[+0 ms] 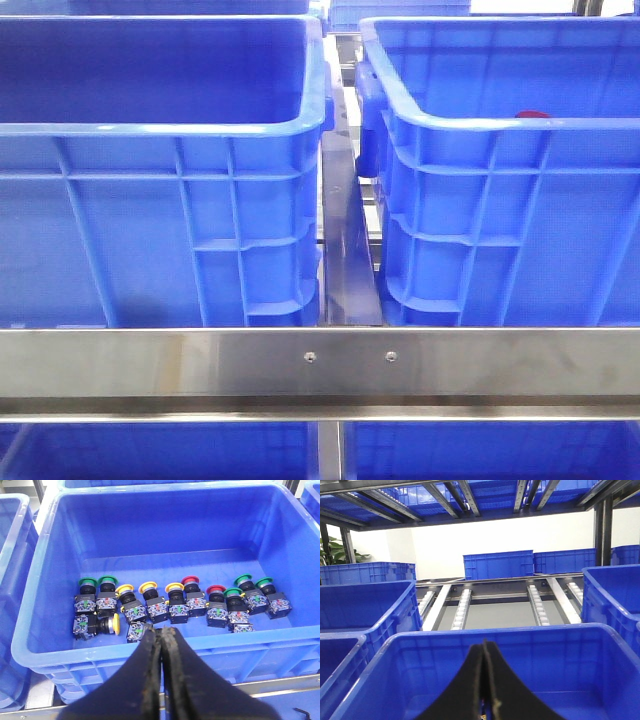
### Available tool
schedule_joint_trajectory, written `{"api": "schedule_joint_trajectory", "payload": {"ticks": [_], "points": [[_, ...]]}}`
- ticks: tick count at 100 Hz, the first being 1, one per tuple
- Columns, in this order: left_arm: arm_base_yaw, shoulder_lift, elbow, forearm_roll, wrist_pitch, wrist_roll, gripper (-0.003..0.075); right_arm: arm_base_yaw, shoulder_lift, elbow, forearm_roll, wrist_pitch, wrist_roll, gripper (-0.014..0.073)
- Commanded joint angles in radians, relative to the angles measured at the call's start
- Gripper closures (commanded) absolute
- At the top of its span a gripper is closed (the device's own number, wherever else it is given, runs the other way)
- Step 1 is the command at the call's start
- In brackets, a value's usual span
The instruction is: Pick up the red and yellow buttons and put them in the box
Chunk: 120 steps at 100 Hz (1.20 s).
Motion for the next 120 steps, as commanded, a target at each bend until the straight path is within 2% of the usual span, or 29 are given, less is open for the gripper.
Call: {"api": "schedule_joint_trajectory", "payload": {"ticks": [1,18,37,61,75,91,120], "points": [[0.002,0.009,-0.024,-0.002,-0.077,-0.009,0.0739,0.002,0.003,-0.028,0.039,0.031,-0.006,0.0662],[0.002,0.009,-0.024,0.02,-0.09,-0.009,0.0739,0.002,0.003,-0.028,0.039,0.031,-0.006,0.0662],[0.002,-0.027,0.022,0.07,-0.237,-0.009,0.0739,0.002,0.003,-0.028,0.039,0.031,-0.006,0.0662],[0.006,-0.16,0.233,0.051,-0.504,0.013,0.0739,0.002,0.003,-0.028,0.039,0.031,-0.006,0.0662],[0.064,-0.244,0.358,-0.064,-0.581,0.126,0.0739,0.002,0.003,-0.028,0.039,0.031,-0.006,0.0662],[0.112,-0.329,0.499,-0.062,-0.69,0.126,0.0739,0.002,0.003,-0.028,0.039,0.031,-0.006,0.0662],[0.112,-0.431,0.717,-0.066,-0.817,0.126,0.0739,0.002,0.003,-0.028,0.039,0.031,-0.006,0.0662]]}}
